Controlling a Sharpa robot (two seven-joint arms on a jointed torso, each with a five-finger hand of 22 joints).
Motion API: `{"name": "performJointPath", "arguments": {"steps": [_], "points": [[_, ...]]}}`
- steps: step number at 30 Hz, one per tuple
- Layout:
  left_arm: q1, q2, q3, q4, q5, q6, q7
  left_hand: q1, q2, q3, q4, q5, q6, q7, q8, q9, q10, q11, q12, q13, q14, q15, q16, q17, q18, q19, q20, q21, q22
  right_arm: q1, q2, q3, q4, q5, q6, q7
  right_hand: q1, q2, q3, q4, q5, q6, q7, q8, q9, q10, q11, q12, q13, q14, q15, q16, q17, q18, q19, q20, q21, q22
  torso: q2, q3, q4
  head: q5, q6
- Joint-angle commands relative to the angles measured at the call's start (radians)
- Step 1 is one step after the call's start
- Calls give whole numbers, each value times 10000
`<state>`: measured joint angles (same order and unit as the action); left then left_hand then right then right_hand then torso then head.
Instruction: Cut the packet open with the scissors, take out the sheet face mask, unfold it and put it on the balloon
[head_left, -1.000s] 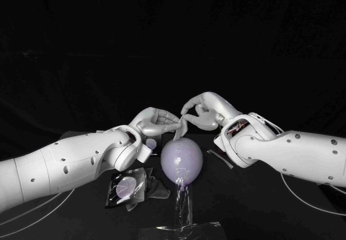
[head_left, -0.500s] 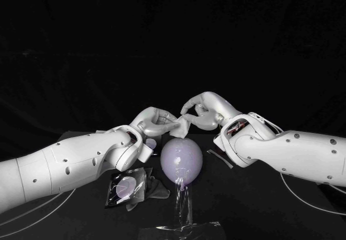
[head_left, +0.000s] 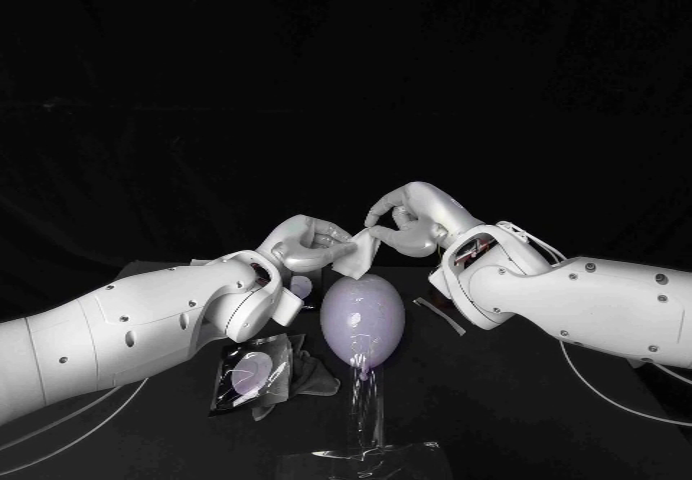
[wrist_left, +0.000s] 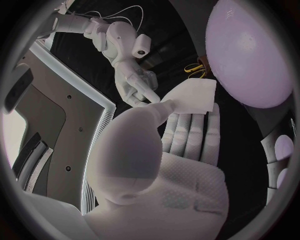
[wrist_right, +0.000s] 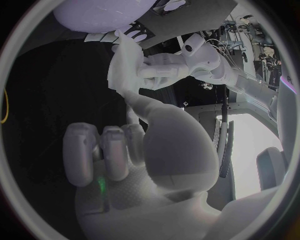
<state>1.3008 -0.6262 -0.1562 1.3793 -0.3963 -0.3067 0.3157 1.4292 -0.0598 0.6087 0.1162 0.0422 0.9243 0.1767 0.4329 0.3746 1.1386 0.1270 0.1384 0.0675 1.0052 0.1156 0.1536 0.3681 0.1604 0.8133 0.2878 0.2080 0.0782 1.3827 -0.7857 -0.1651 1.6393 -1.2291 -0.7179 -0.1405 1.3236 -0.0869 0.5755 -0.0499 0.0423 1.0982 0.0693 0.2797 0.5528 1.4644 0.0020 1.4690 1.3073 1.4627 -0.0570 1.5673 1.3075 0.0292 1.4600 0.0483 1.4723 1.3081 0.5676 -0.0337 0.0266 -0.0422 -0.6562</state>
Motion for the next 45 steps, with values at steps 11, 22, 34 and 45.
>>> {"name": "performJointPath", "arguments": {"steps": [11,22,34,45], "points": [[2,26,11,-22,1824,1688,-507,-397,-74,-32,558,69,-125,-102,46,187,458,-75,-149,26,1082,-294,431,299,255,1334,-404,752,278,5,93,6,-43,-148,265,-122,-44,31,62,25,63,57,33,49,15,743,-69,18,2109,1081,-70,35,2633,-71,601,-13,41,2335,-10,11,1,-10,0],[3,21,11,-58,2989,2655,-852,-704,405,161,1382,80,-410,90,-246,90,439,36,-377,-6,1140,-253,365,350,239,1510,-487,715,203,5,53,6,46,-142,306,-130,-50,32,69,24,63,51,34,57,26,741,-68,13,2106,1081,-70,35,2633,-72,605,-13,48,2336,-6,16,-2,-36,6],[3,8,10,-43,3593,3393,-936,-2073,710,185,1793,76,-541,261,-591,-93,199,189,-537,60,958,-114,137,401,239,1410,-349,417,-20,5,73,6,41,-183,339,-202,-50,32,69,24,63,51,34,57,26,741,-68,13,2106,1081,-70,35,2633,-72,605,-13,48,2336,-4,4,8,-63,-9],[4,6,10,-29,3667,3566,-989,-2106,96,-12,1599,71,-462,181,-587,-84,230,132,-519,87,993,-151,103,456,239,1394,-317,316,-76,5,103,6,23,-228,371,-278,-50,32,69,24,63,51,34,57,26,741,-68,13,2106,1081,-70,35,2633,-72,605,-13,48,2336,-8,8,-1,-65,-20]]}}
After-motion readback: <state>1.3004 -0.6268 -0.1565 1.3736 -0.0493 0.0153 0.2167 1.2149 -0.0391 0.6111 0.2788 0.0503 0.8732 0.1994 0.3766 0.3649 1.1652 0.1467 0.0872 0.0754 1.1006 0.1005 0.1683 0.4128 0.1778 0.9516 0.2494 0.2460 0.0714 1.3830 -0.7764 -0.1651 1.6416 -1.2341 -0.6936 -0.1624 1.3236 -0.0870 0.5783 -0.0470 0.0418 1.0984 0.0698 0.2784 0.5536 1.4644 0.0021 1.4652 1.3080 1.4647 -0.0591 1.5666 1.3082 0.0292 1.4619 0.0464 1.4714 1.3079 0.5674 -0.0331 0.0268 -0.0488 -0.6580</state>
